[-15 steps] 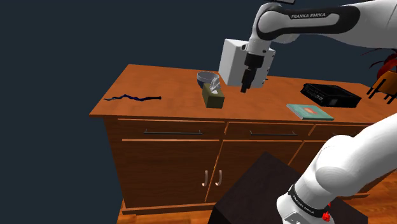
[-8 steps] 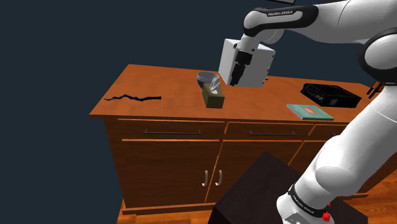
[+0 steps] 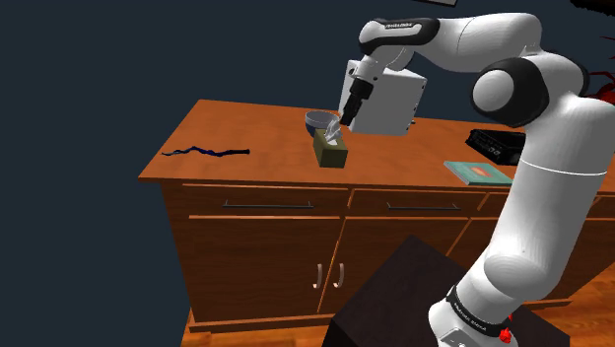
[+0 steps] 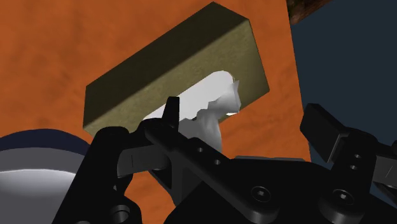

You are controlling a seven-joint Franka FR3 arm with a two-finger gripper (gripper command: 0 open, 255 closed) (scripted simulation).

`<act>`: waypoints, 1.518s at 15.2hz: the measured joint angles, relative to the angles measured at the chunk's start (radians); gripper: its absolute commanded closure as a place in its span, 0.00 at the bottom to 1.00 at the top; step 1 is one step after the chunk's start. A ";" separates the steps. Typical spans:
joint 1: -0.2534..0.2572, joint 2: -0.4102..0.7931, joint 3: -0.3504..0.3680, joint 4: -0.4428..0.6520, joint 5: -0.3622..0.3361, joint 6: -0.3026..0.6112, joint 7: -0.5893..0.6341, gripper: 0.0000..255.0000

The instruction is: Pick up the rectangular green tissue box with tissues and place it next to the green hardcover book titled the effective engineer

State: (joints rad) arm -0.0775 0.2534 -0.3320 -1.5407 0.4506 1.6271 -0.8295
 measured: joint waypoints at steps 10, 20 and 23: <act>0.015 0.018 0.013 -0.070 0.023 0.087 -0.021 0.00; 0.016 0.016 0.014 -0.070 0.025 0.088 -0.021 1.00; 0.017 0.016 0.015 -0.070 0.025 0.088 -0.020 1.00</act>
State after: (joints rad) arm -0.0607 0.2698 -0.3173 -1.6106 0.4758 1.7151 -0.8496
